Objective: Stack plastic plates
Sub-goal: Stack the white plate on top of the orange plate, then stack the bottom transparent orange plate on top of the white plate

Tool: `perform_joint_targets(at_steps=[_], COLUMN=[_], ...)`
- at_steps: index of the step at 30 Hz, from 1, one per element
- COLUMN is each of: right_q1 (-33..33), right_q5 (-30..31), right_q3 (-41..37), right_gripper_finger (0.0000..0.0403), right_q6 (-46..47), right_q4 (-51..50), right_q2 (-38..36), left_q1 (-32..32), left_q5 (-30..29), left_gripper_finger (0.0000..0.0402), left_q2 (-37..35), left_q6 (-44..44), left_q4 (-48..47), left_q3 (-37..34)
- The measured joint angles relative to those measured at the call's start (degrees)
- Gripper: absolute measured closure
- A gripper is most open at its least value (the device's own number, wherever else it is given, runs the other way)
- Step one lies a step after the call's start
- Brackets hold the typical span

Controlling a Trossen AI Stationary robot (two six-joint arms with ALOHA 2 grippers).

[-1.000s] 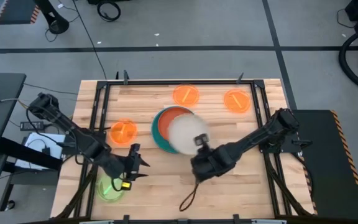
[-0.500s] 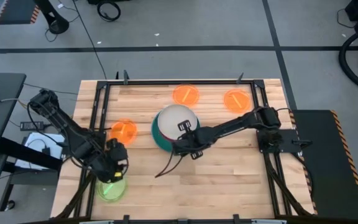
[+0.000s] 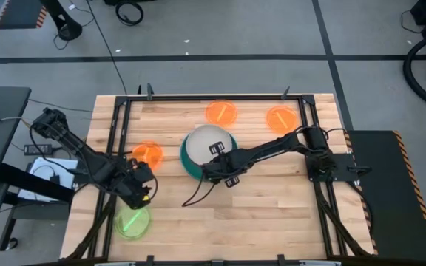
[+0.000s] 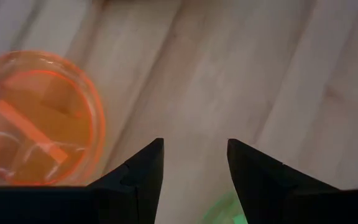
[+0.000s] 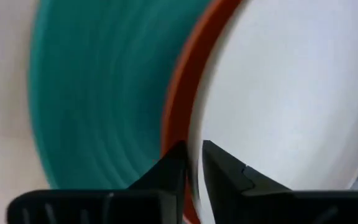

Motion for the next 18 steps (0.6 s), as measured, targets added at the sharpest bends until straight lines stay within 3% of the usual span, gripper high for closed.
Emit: perform_joint_targets(at_steps=[7, 13, 18], right_q1=[3.5, 9.6, 17.0], right_q5=[2.5, 3.3, 3.3], right_q3=[2.9, 8.9, 12.9], right_gripper_finger=[0.0277, 0.022, 0.0202], right_q6=[0.6, 7.0, 13.7], right_q4=[-1.6, -2.7, -2.2], right_q2=[-2.9, -4.9, -5.3], left_q1=[-1.5, 5.9, 10.4], left_q5=[-0.4, -1.3, -1.2], left_gripper_finger=[0.0219, 0.0219, 0.0219], left_q2=[0.0, 0.2, 0.8], left_q6=[-3.0, -2.9, -2.9], left_q4=[-1.0, -4.1, -2.1], left_q3=[0.0, -1.9, -7.8])
